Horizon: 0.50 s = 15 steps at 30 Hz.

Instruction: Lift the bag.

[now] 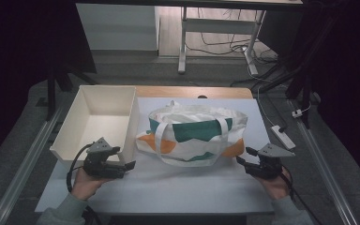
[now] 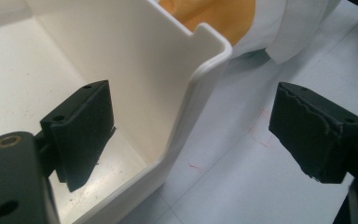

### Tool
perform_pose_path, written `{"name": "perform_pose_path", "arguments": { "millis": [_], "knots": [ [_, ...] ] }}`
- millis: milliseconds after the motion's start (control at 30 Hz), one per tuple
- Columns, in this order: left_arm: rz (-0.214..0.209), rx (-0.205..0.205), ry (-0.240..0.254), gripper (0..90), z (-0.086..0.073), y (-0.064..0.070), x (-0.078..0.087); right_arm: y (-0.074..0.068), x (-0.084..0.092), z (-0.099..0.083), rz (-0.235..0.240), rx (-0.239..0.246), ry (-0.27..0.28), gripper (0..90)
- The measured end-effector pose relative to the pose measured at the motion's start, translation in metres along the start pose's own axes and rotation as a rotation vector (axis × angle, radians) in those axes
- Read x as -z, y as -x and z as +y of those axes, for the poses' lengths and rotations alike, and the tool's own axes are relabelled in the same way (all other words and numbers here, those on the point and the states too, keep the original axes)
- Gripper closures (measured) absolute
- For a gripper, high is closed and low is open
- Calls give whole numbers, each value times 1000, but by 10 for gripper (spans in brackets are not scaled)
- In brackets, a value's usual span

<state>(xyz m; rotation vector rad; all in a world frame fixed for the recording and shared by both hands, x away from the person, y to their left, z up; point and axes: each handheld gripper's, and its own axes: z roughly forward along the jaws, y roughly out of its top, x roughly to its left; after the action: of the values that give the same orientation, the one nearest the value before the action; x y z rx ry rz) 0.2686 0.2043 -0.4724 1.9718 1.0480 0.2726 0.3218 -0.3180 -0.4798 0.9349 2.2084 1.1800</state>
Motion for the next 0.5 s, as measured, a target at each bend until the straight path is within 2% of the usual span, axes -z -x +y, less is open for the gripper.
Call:
{"name": "perform_pose_path", "arguments": {
  "millis": [500],
  "knots": [
    [0, 0, -21, 142, -2, -1, -4, -2, -1, 0, 11, 16, -1, 436]
  ]
}}
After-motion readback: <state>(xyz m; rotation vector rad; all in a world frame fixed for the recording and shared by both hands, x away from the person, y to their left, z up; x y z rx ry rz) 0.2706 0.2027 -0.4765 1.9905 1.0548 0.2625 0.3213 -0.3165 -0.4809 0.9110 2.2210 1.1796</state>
